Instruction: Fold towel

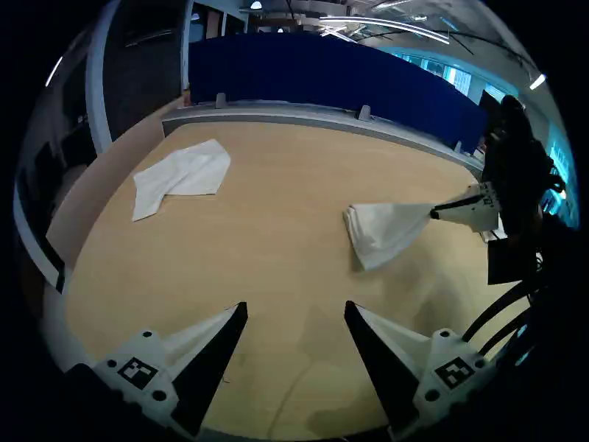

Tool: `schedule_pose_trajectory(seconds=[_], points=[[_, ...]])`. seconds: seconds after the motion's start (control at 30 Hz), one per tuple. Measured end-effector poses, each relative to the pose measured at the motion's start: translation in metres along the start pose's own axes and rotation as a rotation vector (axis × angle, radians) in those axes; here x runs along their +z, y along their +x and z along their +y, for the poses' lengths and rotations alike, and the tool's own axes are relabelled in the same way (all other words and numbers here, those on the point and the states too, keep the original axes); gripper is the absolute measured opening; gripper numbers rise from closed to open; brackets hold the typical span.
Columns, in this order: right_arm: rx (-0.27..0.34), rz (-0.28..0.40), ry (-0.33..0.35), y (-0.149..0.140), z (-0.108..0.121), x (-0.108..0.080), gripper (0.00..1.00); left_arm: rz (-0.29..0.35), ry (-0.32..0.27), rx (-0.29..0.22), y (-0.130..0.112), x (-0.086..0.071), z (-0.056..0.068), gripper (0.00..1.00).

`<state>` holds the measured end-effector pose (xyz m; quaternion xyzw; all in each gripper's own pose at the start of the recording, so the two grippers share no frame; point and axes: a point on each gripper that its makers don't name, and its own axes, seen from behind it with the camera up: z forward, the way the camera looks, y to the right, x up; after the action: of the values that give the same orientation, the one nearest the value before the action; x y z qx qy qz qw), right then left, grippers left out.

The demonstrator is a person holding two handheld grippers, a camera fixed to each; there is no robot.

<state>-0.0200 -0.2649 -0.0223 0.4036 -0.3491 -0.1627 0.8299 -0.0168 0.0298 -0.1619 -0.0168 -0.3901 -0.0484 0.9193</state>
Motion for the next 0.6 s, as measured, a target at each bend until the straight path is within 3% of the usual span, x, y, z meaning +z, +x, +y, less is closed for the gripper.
schedule_pose_trajectory(seconds=[0.27, 0.6], points=[[-0.023, 0.064, -0.019, 0.053, 0.026, -0.043, 0.03, 0.037, -0.017, 0.015, 0.019, -0.001, 0.011, 0.98], [-0.035, 0.067, -0.064, 0.056, 0.054, -0.073, 0.03, 0.057, -0.038, 0.029, 0.034, 0.000, 0.026, 0.98]])
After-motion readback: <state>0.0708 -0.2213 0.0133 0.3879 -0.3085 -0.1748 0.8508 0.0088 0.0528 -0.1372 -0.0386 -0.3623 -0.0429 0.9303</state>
